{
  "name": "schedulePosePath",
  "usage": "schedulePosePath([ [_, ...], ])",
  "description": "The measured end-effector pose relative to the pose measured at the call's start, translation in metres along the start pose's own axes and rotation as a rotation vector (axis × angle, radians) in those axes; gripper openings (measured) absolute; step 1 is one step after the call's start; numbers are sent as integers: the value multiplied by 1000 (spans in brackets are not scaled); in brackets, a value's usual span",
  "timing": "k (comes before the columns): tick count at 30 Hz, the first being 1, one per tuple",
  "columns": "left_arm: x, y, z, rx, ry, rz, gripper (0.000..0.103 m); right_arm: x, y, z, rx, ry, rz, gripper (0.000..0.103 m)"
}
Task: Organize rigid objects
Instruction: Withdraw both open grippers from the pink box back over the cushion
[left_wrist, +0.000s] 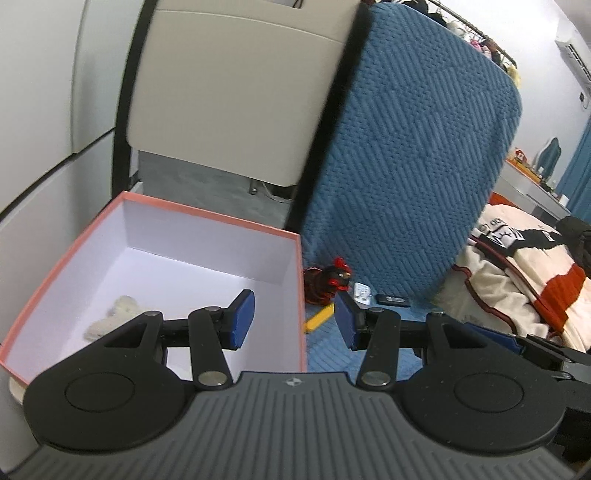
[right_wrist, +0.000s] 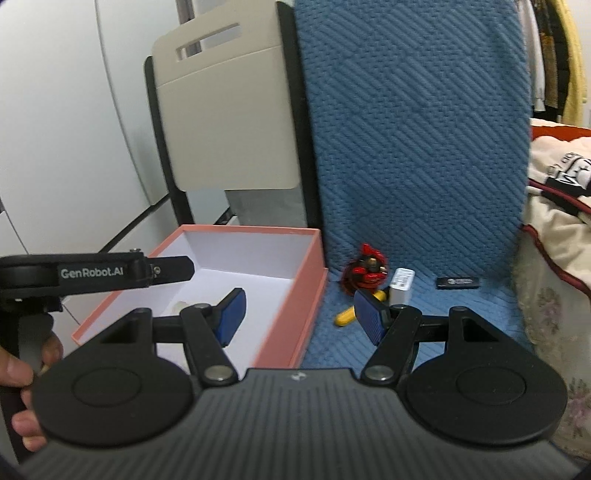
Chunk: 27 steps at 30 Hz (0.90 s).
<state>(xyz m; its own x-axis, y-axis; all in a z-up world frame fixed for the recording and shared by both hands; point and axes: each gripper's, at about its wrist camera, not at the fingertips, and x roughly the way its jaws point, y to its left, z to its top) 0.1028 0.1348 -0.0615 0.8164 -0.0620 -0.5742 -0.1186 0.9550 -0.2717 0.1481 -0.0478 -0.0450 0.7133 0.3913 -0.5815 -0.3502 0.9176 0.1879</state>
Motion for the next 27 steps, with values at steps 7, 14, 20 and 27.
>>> schedulePosePath([
  [7,4,-29,-18,20,15,-26,54,-9,-21,-13,21,-1,-16,67],
  [14,16,-51,-35,31,41,-49,54,-18,-46,-24,33,-5,-47,67],
  [20,26,-72,-51,58,63,-61,54,-25,-67,-37,52,12,-72,67],
  [27,29,-87,-66,81,77,-59,54,-28,-84,-56,61,30,-89,67],
])
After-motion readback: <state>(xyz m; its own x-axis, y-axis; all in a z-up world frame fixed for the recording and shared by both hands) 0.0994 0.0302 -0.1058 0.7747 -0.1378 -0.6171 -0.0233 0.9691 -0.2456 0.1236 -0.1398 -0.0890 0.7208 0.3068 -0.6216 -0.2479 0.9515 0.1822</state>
